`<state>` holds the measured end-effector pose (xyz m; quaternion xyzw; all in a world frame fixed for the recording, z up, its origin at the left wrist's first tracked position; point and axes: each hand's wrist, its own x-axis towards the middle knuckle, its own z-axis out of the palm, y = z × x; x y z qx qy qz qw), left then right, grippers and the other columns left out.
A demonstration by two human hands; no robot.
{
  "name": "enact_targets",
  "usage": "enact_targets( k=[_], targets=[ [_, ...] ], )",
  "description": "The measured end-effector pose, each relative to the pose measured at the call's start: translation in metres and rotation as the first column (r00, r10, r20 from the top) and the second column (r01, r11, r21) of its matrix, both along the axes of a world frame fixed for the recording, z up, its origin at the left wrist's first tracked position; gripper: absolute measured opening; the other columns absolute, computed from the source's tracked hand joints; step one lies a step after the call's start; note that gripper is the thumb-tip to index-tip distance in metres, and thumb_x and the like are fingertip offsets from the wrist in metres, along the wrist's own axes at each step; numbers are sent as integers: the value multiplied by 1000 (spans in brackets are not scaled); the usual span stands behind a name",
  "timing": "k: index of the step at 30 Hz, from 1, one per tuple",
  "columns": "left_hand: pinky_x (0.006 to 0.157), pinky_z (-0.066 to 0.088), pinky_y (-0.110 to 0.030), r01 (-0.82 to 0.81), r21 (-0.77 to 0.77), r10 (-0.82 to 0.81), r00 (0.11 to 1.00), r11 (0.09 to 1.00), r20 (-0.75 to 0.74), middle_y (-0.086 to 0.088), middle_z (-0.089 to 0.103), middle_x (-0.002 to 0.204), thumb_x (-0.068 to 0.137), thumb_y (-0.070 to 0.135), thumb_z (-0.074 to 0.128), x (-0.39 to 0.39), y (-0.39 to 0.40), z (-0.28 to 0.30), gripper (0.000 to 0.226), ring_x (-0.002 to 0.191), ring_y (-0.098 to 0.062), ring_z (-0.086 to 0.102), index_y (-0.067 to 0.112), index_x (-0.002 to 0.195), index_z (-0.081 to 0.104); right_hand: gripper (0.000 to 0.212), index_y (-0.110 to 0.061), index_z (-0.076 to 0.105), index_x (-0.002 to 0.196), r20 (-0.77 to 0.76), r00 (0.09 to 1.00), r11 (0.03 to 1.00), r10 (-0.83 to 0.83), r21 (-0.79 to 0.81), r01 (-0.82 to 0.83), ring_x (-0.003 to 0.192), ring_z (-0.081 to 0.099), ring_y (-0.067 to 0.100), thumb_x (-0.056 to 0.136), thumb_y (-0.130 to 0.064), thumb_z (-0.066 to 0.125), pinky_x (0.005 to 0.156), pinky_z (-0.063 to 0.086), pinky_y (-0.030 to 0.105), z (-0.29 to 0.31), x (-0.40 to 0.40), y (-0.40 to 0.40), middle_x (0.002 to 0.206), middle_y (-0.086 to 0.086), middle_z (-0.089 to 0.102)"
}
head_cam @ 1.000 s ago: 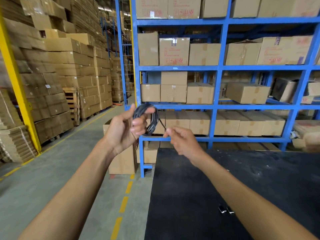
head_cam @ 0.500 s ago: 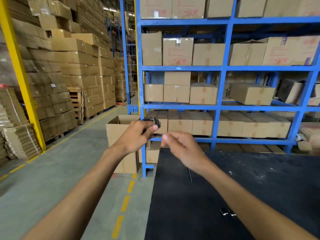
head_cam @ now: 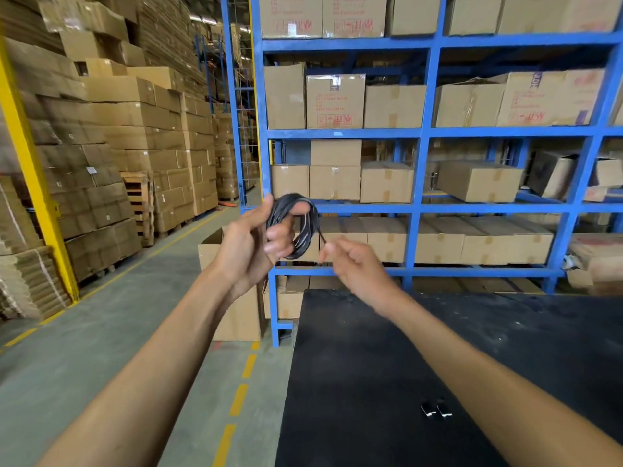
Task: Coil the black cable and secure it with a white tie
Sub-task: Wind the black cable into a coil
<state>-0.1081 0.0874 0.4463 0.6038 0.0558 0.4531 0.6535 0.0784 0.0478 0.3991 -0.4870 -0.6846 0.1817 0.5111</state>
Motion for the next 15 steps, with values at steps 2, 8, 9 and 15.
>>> enact_targets(
  k=[2,8,9,15],
  targets=[
    [48,32,-19,-20,4,20,999,1000,42,7,36,56,103,35,27,9,2,0,50,44,-5,31,2,114,63,38,-8,64,95,27,998,997,62,-38,-60,43,33,0,107,-30,35,50,27,15,-22,-11,-2,49,-12,35],
    [58,37,-21,-347,111,343,938,931,52,3,45,67,103,31,36,25,20,-21,40,54,-10,39,2,120,59,34,-15,64,101,264,963,998,53,-37,-45,53,42,9,108,-27,33,55,37,24,-43,-40,-27,60,0,44],
    [58,37,-21,-430,179,435,901,885,13,0,46,66,103,29,38,26,21,-25,38,55,-13,39,1,113,61,32,-18,63,103,313,949,999,47,-33,-39,55,45,13,107,-28,33,58,40,30,-41,-42,-31,62,1,47],
    [56,35,-22,-460,563,641,749,686,-169,-5,47,54,100,27,49,34,12,-44,45,52,-14,39,-2,65,48,26,-24,63,100,539,828,987,-156,126,103,62,51,13,105,-25,38,65,49,39,-11,-29,-43,66,-6,56]
  ],
)
